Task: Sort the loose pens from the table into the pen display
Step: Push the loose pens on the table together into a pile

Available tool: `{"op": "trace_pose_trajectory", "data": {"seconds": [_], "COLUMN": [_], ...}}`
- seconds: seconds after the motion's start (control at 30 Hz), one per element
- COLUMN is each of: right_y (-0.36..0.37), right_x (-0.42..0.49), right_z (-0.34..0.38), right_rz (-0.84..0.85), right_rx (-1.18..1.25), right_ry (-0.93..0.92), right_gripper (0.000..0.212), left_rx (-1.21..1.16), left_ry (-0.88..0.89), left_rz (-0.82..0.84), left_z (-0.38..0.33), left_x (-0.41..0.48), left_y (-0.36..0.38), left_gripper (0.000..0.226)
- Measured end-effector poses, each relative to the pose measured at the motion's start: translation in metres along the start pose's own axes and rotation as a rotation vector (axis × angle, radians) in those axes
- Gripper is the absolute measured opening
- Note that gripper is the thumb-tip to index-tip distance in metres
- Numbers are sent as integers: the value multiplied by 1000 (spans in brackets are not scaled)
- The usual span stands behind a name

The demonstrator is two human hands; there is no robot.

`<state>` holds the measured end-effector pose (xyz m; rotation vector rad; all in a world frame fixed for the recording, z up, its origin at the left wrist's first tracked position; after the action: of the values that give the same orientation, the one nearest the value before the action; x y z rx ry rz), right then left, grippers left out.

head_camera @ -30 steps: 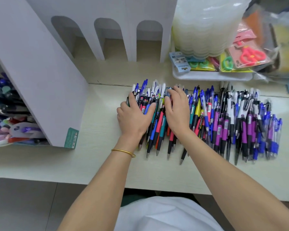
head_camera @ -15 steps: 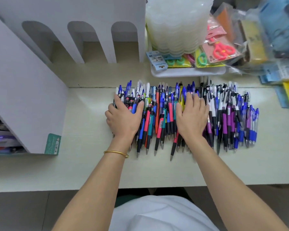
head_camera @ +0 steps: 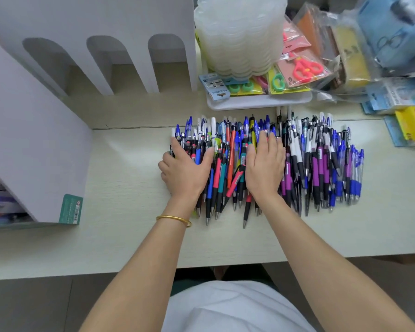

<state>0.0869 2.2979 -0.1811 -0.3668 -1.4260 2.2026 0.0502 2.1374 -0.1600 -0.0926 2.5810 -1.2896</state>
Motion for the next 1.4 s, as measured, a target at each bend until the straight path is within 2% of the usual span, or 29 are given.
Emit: {"op": "trace_pose_trajectory", "data": {"seconds": [0.23, 0.47, 0.6, 0.67, 0.77, 0.83, 1.13, 1.3, 1.4], "right_y": [-3, -13, -30, -38, -36, -33, -37, -35, -33], "right_x": [-1, -2, -16, -28, -41, -44, -39, -38, -36], "right_z": [-1, -3, -3, -3, 1, 4, 18, 22, 26], "right_rz": [16, 22, -109, -131, 16, 51, 57, 62, 79], "right_rx": [144, 127, 225, 199, 89, 29, -20, -79, -106], "right_ry": [18, -24, -114, -127, -138, -116, -89, -113, -114], "right_gripper": [65, 53, 38, 27, 33, 33, 26, 30, 28], "left_rx": [-4, -11, -35, -51, -29, -1, 69, 193, 232], "left_ry": [-25, 33, 87, 79, 75, 86, 216, 348, 349], "left_rz": [11, -12, -37, -40, -54, -57, -171, -76, -100], "left_z": [-9, -6, -4, -4, -4, -4, -10, -5, -7], "left_x": [-5, -6, -7, -7, -5, -6, -16, -21, -20], "left_y": [7, 10, 10, 11, 12, 12, 14, 17, 19], "left_gripper": [94, 90, 84, 79, 74, 73, 72, 75, 73]}}
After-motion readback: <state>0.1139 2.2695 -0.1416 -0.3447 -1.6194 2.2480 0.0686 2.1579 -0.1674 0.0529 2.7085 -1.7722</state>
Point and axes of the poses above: each hand's wrist, its own x-axis towards the middle knuckle, its own y-axis out of the palm, z = x × y, the point moved 2 cm from there along x, towards the middle knuckle, and after that the axes turned 4 degrees about -x, right-handed, at the moved point
